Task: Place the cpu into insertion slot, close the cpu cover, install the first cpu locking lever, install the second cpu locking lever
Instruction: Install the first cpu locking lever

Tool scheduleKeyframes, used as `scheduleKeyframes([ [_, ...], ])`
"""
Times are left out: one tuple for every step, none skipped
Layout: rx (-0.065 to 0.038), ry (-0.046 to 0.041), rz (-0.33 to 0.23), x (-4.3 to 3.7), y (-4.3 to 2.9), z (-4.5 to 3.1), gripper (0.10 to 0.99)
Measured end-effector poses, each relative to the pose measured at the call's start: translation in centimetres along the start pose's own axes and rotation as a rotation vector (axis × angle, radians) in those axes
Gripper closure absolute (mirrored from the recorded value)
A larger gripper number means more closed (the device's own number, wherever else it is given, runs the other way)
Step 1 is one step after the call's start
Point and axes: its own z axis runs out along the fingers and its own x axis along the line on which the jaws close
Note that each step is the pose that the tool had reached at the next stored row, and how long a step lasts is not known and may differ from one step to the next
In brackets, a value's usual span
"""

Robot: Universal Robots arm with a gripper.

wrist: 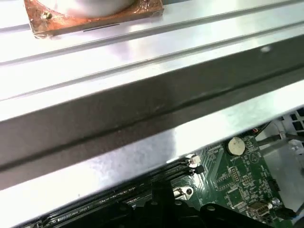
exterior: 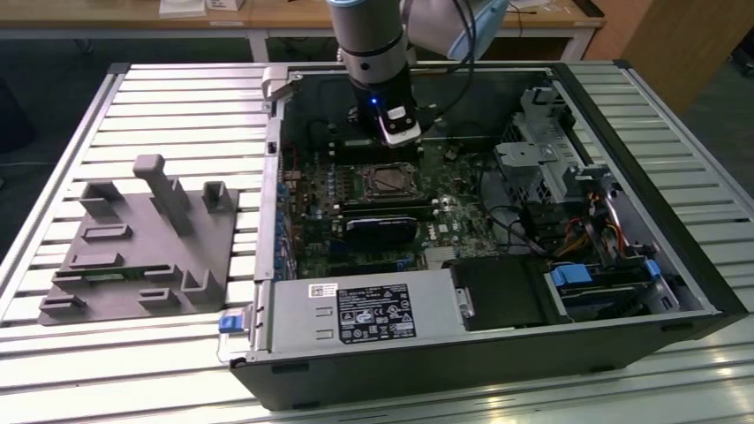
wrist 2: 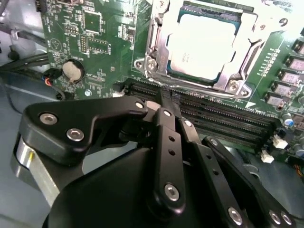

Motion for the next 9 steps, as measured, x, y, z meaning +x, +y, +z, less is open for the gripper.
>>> scheduleKeyframes([
  [0.0, 0.0, 0.0, 0.0, 0.0, 0.0, 0.98],
  [0.0, 0.0, 0.0, 0.0, 0.0, 0.0, 0.98],
  [0.0, 0.0, 0.0, 0.0, 0.0, 0.0, 0.98],
  [0.0, 0.0001, 0.0, 0.0, 0.0, 0.0, 0.98],
  [0.001, 0.0009, 0.0, -0.01, 0.0, 0.01, 0.98],
  [0.006, 0.0077, 0.0, -0.04, 0.01, 0.03, 0.98],
  [0.013, 0.0174, 0.001, -0.09, 0.02, 0.07, 0.98],
  [0.02, 0.027, 0.002, -0.15, 0.04, 0.11, 0.98],
  [0.026, 0.0344, 0.003, -0.23, 0.07, 0.15, 0.98],
])
